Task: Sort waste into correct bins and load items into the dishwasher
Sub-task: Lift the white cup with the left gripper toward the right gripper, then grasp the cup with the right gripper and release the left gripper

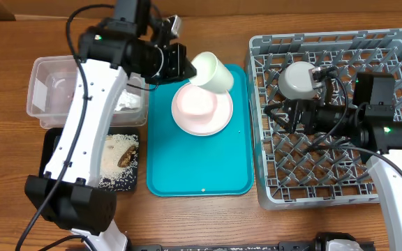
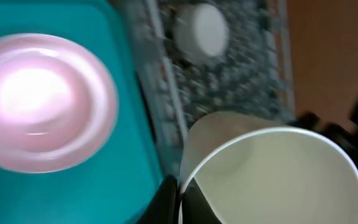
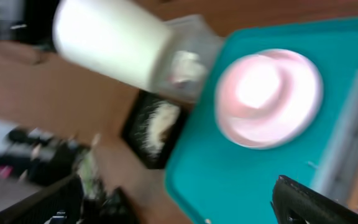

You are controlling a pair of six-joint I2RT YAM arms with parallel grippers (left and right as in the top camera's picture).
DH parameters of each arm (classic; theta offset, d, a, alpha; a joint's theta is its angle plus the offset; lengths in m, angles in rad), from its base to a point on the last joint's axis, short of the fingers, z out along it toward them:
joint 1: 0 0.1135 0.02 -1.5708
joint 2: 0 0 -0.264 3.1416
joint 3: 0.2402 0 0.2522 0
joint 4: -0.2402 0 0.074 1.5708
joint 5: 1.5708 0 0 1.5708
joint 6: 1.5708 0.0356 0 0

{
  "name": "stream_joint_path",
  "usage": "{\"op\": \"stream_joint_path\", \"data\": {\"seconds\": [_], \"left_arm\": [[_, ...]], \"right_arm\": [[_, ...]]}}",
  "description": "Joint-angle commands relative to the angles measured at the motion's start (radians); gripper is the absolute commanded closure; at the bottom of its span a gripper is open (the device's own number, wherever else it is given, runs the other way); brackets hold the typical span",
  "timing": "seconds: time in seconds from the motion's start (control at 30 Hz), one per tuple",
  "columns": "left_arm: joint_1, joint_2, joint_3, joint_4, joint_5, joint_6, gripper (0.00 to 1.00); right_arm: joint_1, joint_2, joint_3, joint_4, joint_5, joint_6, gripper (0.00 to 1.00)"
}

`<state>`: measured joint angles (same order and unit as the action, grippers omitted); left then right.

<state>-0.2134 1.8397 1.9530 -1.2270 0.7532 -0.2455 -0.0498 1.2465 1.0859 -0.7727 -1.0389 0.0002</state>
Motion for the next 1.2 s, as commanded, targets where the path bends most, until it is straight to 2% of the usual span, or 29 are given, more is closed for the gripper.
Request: {"op": "stream_joint_path", "data": {"seconds": [0.0, 0.1, 0.27, 0.67, 0.8, 0.93, 1.17], "left_arm": [[0.011, 0.009, 0.006, -0.007, 0.409, 0.153, 0.96], [0.010, 0.009, 0.006, -0.006, 0.535, 0.164, 0.96], [-0.008, 0.010, 0.006, 0.002, 0.632, 0.180, 0.96], [-0.078, 0.010, 0.006, 0.039, 0.626, 0.179, 0.96], [-0.101, 0.010, 0.006, 0.047, 0.587, 0.179, 0.96], [-0.122, 0.010, 0.006, 0.058, 0.562, 0.179, 0.96], [-0.146, 0.010, 0.006, 0.065, 0.541, 0.179, 0.96]], "right_arm": [[0.003, -0.001, 0.023, 0.040, -0.283, -0.114, 0.01], [0.003, -0.001, 0.023, 0.119, -0.366, -0.113, 0.01], [0.004, -0.001, 0.023, 0.191, -0.409, -0.113, 0.01], [0.004, 0.000, 0.023, 0.279, -0.493, -0.113, 0.02], [0.004, 0.000, 0.023, 0.286, -0.492, -0.090, 0.07], [0.004, 0.000, 0.023, 0.354, -0.492, 0.008, 0.10], [0.004, 0.000, 0.023, 0.570, -0.481, 0.270, 0.13]]}}
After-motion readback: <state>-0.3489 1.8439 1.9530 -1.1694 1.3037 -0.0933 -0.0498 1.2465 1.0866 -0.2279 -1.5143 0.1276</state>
